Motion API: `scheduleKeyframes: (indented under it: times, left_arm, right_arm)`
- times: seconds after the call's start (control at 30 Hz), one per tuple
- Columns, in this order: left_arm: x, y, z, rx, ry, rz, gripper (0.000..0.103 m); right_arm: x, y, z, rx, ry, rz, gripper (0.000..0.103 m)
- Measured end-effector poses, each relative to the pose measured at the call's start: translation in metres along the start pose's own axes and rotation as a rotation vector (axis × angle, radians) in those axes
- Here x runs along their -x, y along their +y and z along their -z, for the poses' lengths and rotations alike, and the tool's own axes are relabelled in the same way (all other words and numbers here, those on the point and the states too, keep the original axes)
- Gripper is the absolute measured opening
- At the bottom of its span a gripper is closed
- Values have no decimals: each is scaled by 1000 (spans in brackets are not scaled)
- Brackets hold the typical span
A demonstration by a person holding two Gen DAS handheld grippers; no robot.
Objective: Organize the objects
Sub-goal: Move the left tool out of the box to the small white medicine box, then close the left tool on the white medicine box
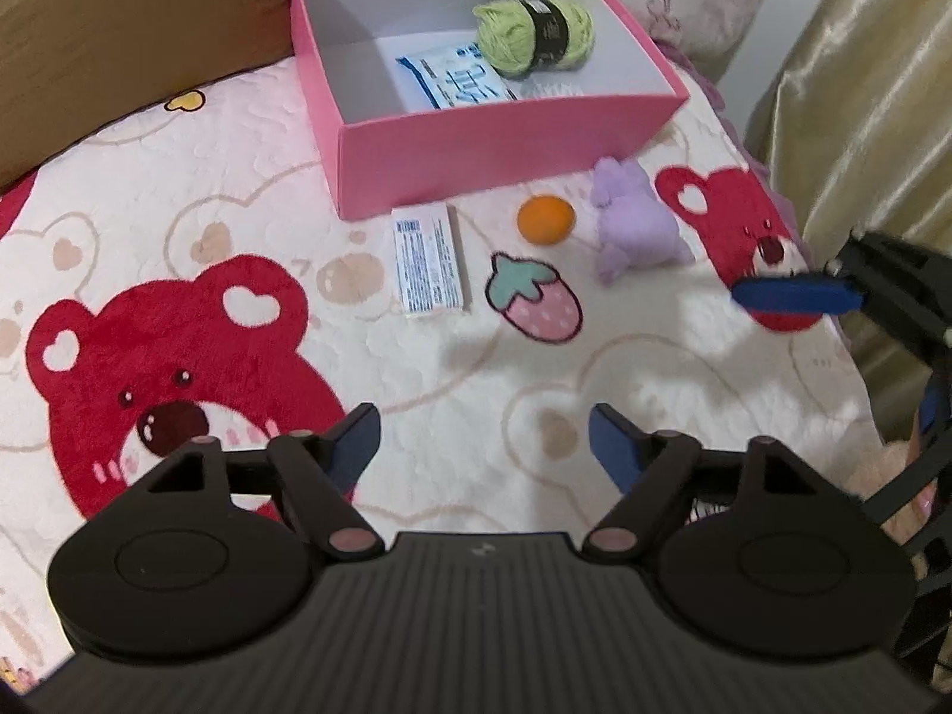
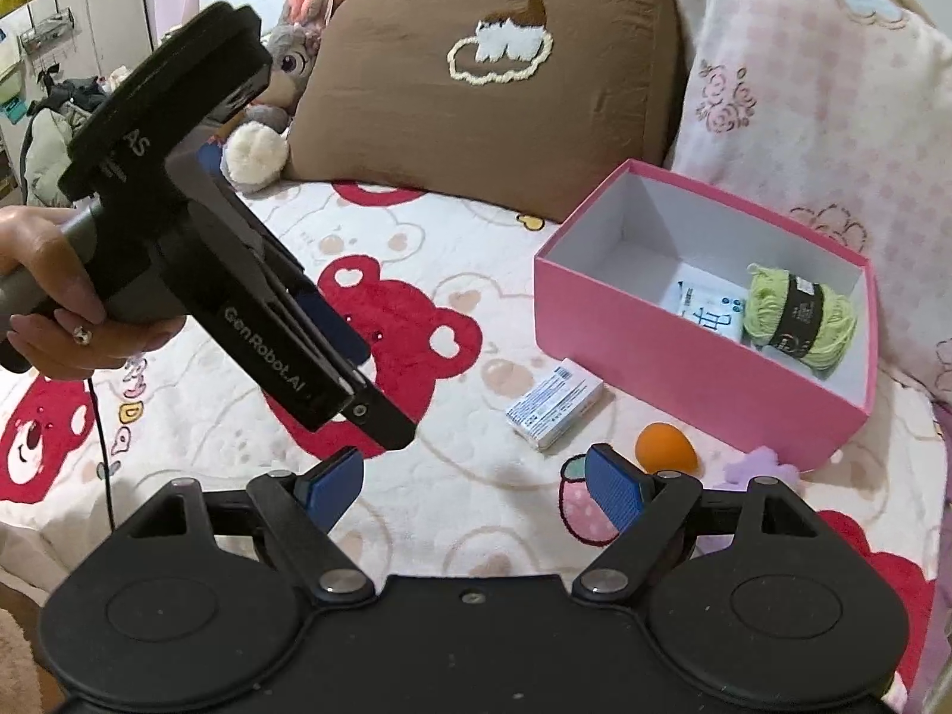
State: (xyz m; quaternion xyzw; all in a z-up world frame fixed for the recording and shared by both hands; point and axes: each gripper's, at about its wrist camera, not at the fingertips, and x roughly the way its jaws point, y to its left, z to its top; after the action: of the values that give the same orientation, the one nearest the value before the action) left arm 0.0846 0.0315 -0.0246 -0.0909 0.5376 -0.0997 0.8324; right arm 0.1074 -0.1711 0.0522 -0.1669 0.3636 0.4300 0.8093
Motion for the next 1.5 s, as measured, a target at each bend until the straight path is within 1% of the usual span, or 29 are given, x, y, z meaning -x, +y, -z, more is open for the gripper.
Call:
scheduleKeyframes:
  times: [0.13,0.2,0.3,0.37,0.4,0.47,0.67,0.73,0.87,0.97,1.03,1.17,1.23,1.27,1.33,1.37,1.4,1.43,1.5]
  left_arm:
    - [-14,14,-3,51,-11,24,77]
    - [-22,19,-4,74,-20,35,77]
    - [-32,24,-5,76,-45,20,77]
    - [-37,29,-7,87,-61,18,79]
    - [-40,31,-9,97,-71,24,82]
    - [-44,37,-11,117,-96,30,83]
    - [-62,45,-21,117,-132,56,84]
    - [-70,46,-24,130,-131,57,84]
    - [-84,46,-27,118,-132,51,84]
    - [-92,45,-29,115,-157,39,82]
    - [-98,43,-29,107,-177,28,81]
    - [-111,44,-33,114,-173,31,78]
    - [-118,47,-33,135,-160,38,70]
    - [-123,49,-33,148,-153,42,66]
    - [-129,52,-32,172,-142,66,57]
    - [-133,54,-31,191,-133,90,55]
    - [-135,57,-30,217,-125,123,53]
    - [-136,59,-28,246,-125,150,53]
    - [-137,62,-24,289,-125,179,53]
  right_arm:
    - [-19,-2,4,-5,13,-9,85]
    - [-27,-2,7,-4,5,-11,85]
    - [-41,-2,12,3,-13,-1,85]
    - [-51,-4,13,17,-27,15,85]
    - [-57,-5,14,20,-29,24,85]
    - [-69,-8,16,20,-28,24,85]
    - [-102,-22,19,-6,-32,6,85]
    - [-114,-28,18,-19,-36,6,85]
    - [-136,-39,20,-49,-48,10,85]
    - [-151,-46,28,-114,-69,19,85]
    - [-159,-48,34,-147,-73,5,85]
    - [-167,-45,38,-137,-86,1,85]
    - [-173,-46,37,-141,-92,7,85]
    - [-176,-46,36,-146,-87,3,83]
    - [-181,-47,37,-149,-80,7,73]
    - [-182,-47,38,-146,-78,14,66]
    - [-180,-47,39,-140,-80,17,55]
    - [-178,-47,39,-139,-81,13,52]
    - [-174,-50,40,-154,-73,4,47]
